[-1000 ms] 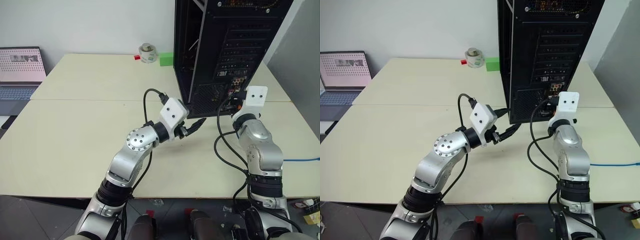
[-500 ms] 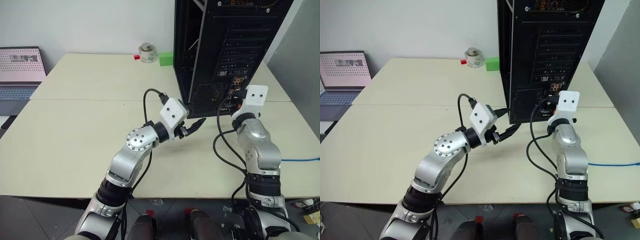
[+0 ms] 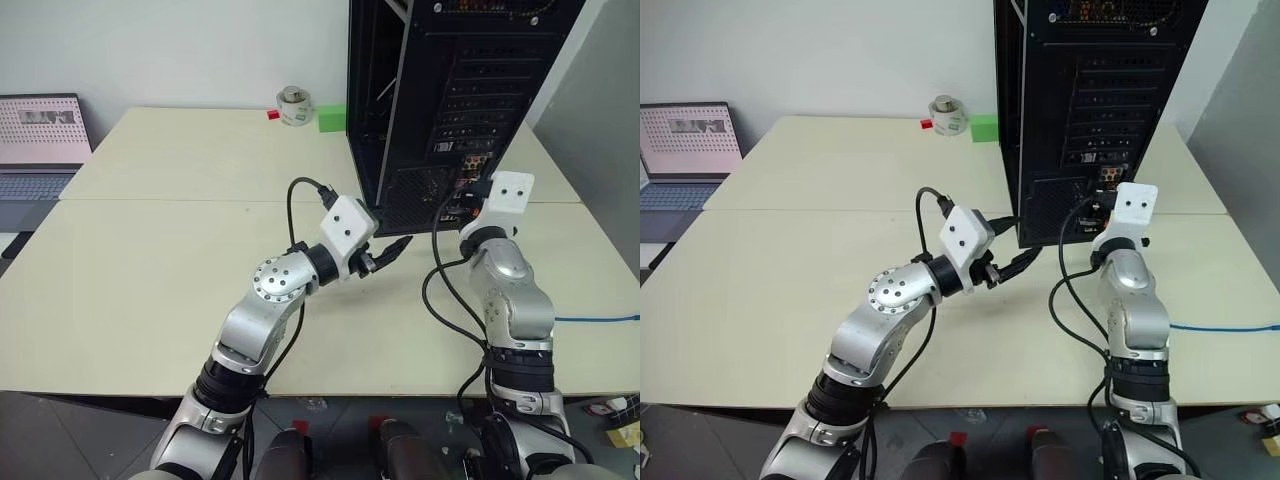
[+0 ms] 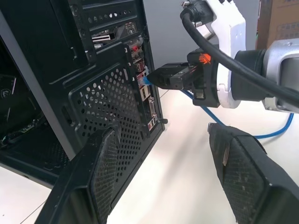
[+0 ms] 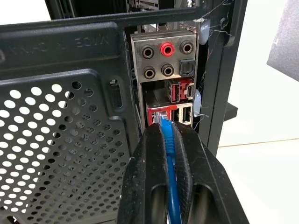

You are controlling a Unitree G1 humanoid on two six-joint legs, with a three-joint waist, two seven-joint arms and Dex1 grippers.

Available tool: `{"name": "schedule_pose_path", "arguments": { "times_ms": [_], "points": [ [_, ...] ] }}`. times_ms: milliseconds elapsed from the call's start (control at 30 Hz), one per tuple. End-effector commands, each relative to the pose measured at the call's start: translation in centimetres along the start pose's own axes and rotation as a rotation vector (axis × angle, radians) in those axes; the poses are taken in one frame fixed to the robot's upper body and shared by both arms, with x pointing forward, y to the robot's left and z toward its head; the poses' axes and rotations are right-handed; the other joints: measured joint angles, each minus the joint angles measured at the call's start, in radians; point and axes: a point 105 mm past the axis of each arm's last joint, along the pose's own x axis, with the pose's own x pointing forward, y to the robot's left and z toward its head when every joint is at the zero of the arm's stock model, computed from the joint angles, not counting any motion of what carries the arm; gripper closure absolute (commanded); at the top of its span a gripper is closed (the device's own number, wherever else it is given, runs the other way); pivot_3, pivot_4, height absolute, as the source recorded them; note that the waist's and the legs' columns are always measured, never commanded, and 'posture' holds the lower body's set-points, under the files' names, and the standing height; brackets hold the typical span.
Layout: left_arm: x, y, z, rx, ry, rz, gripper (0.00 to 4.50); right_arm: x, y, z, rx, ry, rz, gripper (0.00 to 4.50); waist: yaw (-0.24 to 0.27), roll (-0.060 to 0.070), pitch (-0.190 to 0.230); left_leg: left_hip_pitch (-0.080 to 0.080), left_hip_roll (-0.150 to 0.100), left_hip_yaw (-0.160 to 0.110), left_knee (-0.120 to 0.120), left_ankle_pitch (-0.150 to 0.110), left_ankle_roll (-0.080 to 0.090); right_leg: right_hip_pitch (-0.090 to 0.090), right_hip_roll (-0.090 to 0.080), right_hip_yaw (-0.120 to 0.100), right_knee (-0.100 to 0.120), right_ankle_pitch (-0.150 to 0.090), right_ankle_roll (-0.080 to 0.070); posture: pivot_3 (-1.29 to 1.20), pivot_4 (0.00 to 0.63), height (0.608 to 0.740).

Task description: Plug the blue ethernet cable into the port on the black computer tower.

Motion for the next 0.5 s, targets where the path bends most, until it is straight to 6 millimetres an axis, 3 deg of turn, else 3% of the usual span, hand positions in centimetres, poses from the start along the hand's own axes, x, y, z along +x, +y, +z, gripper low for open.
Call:
{"name": "schedule_pose_path", "arguments": {
  "times_ms": [33,500],
  "points": [
    [-0.1,-0.2,1.4,0.023,-0.047,0.003,1.35,0.4,0.5,2.3,0.003,-0.097,0.015,4.5,0.0,0.0,0.0,0.0,0.0,0.0,0.0,0.0,0.0,0.0,0.0,0.0,0.0,0.0,0.0,0.0,0.15,0.74],
    [0.0,-0.2,1.5,0.022,-0.05,0.006,1.35,1.0,1.8,2.0,-0.026,-0.096,0.047,4.5,-0.016,0.0,0.0,0.0,0.0,0.0,0.0,0.0,0.0,0.0,0.0,0.0,0.0,0.0,0.0,0.0,0.15,0.74]
  ]
}}
